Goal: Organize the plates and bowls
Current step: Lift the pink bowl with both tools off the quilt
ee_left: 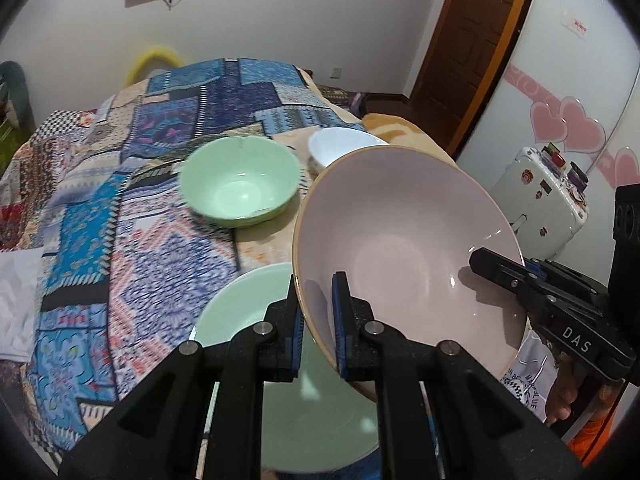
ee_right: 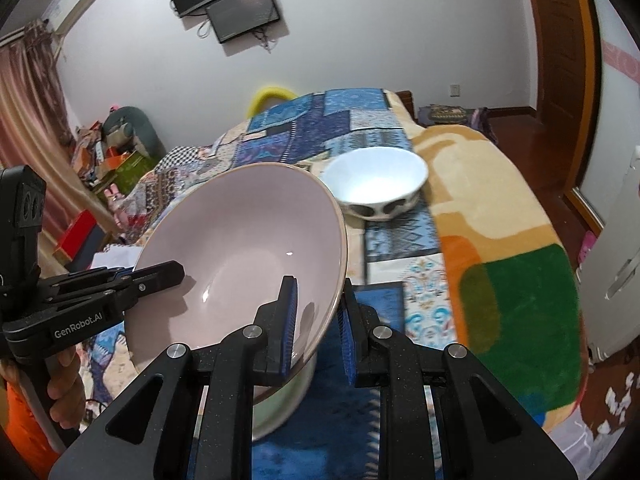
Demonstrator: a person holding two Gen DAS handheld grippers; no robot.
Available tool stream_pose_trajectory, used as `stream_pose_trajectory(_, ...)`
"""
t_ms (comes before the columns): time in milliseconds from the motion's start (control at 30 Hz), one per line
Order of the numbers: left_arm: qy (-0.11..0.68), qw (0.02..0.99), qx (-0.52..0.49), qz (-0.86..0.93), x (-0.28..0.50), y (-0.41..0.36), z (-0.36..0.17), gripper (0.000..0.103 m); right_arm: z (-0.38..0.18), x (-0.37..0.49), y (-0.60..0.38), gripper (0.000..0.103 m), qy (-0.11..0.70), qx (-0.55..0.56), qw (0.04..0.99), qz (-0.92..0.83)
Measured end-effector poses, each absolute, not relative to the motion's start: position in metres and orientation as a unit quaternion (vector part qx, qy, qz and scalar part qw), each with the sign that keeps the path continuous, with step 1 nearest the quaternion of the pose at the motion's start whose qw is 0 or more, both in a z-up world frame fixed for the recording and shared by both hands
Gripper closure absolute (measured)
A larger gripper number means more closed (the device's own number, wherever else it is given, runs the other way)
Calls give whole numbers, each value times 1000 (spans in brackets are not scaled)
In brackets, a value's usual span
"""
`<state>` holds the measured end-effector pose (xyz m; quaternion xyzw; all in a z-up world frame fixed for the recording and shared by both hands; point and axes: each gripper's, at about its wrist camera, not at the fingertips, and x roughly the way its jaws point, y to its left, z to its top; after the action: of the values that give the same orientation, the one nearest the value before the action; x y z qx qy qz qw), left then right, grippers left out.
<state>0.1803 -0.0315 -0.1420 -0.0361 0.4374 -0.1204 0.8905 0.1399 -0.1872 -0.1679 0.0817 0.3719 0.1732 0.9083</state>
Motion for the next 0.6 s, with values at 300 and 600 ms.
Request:
stream_pose_trajectory(300, 428, 898, -56, -82, 143, 24, -134, 91, -164, 128, -137, 85, 369, 59, 904, 209)
stream_pose_trajectory(600, 424, 902, -75, -38, 107, 79, -133, 91, -167, 121, -85, 85, 373, 38, 892, 253)
